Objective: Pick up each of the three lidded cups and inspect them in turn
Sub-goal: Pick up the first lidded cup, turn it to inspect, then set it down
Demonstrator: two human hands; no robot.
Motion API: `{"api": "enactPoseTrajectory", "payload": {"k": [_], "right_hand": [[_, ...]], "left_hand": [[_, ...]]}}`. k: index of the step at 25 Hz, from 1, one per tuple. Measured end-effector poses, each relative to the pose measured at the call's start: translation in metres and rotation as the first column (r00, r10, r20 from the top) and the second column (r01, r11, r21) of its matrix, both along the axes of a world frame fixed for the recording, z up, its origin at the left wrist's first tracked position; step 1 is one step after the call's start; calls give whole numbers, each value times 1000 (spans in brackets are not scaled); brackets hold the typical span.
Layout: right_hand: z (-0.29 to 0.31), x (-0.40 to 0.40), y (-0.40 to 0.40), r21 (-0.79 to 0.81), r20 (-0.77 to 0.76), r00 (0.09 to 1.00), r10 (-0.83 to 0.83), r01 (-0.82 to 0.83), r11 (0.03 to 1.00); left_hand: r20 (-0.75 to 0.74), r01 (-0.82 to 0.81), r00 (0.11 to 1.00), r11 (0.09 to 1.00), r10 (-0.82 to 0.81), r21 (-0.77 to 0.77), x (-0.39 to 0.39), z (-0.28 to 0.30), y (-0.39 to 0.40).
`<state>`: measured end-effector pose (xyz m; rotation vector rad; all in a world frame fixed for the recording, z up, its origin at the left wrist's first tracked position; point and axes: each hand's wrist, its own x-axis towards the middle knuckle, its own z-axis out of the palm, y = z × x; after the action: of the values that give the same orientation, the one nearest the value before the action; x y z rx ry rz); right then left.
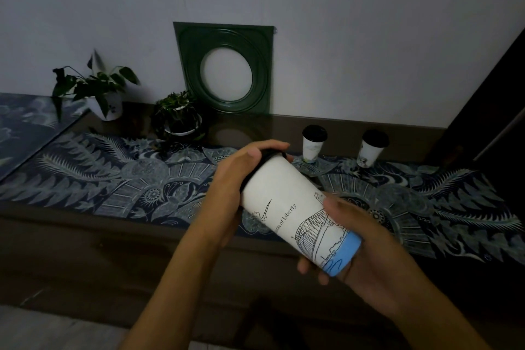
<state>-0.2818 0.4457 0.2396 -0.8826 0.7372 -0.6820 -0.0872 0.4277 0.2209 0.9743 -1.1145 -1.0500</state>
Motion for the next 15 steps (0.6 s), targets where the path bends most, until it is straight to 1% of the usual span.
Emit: {"api": "enactPoseTrajectory", "payload": {"k": [1,2,3,4,5,6,7,8,9,10,11,12,13,14,15], "right_hand": [[1,-1,0,-61,-42,999,-33,30,998],[2,-1,0,-193,-147,986,-82,53,980],[4,-3,0,-403,-318,938,-138,-2,915],[4,-6,0,-594,-541,811,-222,-181,784],[4,-7,1,-659,-712,614,-341,-417,626],[4,-6,2,-626,-780,459,-426,-589,512],[2,-6,3,-599,-794,404,-455,-649,469],[0,-6,6,-613,-785,423,-452,-635,469],[0,-8,6,-654,-757,493,-429,-578,489],[-2,-9,5,-689,-710,591,-383,-469,552],[-4,-11,2,-673,-635,712,-300,-319,667],[-6,-12,0,-578,-491,850,-192,-153,802],[-6,-12,-1,-410,-293,948,-122,-10,912],[-5,-12,-1,-212,-162,984,-74,38,976],[-3,-10,0,-85,-90,996,-26,18,996]], "left_hand": [[-11,-15,1000,1000,16,4,-1,0,-1],[-14,-37,999,999,38,16,-3,0,-2],[-9,-63,998,997,63,36,-5,1,-3],[5,-91,996,993,91,69,-7,1,-5],[33,-120,993,986,117,116,-8,2,-7],[71,-140,989,976,129,170,-9,3,-8],[108,-142,987,966,121,218,-11,3,-9],[130,-132,986,960,101,249,-11,3,-10],[137,-114,987,960,81,257,-11,3,-10],[135,-98,989,966,67,240,-10,3,-9],[123,-78,991,977,54,200,-8,4,-7],[100,-55,994,987,40,151,-7,4,-5],[67,-35,997,994,28,106,-7,4,-3],[33,-21,999,997,19,72,-8,4,-1],[7,-14,1000,999,14,49,-8,4,0]]}}
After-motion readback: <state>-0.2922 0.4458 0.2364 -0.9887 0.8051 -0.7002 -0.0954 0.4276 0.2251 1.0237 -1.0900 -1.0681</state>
